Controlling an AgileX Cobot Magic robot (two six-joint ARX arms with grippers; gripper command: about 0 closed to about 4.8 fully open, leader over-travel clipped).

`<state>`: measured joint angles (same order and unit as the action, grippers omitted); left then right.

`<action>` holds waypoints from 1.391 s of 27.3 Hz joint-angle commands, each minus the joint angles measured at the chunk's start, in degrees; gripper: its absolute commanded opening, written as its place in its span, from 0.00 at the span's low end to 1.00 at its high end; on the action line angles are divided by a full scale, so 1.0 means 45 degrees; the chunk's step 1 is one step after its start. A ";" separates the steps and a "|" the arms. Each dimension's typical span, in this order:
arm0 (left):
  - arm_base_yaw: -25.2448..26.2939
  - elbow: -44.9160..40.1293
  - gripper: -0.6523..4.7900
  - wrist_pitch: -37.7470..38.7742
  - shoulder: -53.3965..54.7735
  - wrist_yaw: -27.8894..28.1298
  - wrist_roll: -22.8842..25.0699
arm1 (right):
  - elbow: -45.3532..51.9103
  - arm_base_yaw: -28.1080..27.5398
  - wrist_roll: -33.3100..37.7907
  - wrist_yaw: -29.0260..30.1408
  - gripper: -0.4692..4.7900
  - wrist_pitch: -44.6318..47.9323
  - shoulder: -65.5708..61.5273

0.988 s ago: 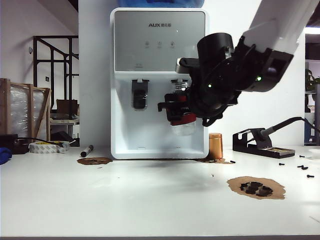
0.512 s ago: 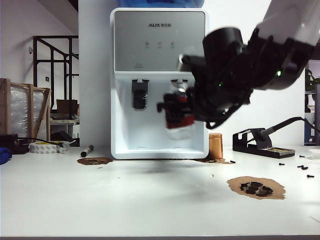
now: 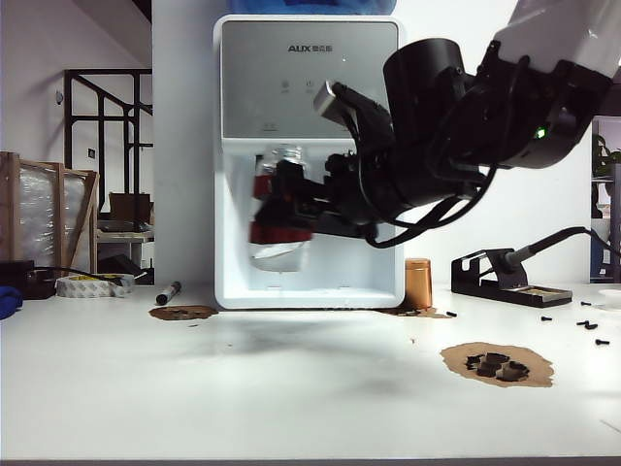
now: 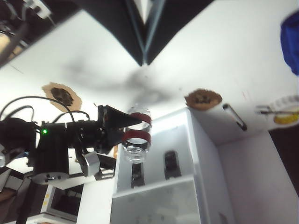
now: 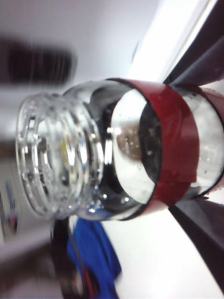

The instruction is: Pick up the water bottle with two loops of red belts, then reach the front water dispenser and gently press the gray-black baffle horizontally to get a little water.

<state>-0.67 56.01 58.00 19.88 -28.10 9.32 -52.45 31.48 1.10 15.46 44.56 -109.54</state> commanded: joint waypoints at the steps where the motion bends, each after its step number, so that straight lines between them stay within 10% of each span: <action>1: 0.0000 0.0335 0.11 0.1239 0.0024 -0.0044 -0.0180 | 0.0010 0.0063 0.0053 0.0913 0.08 0.0024 0.0097; 38: -0.0291 0.2011 0.11 0.3021 0.0024 0.1336 -0.0364 | 0.0015 0.0238 -0.0801 0.2463 0.08 0.2735 -0.2866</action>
<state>-1.48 64.79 71.83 19.86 -21.82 7.35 -52.12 32.12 -2.42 26.44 55.83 -122.52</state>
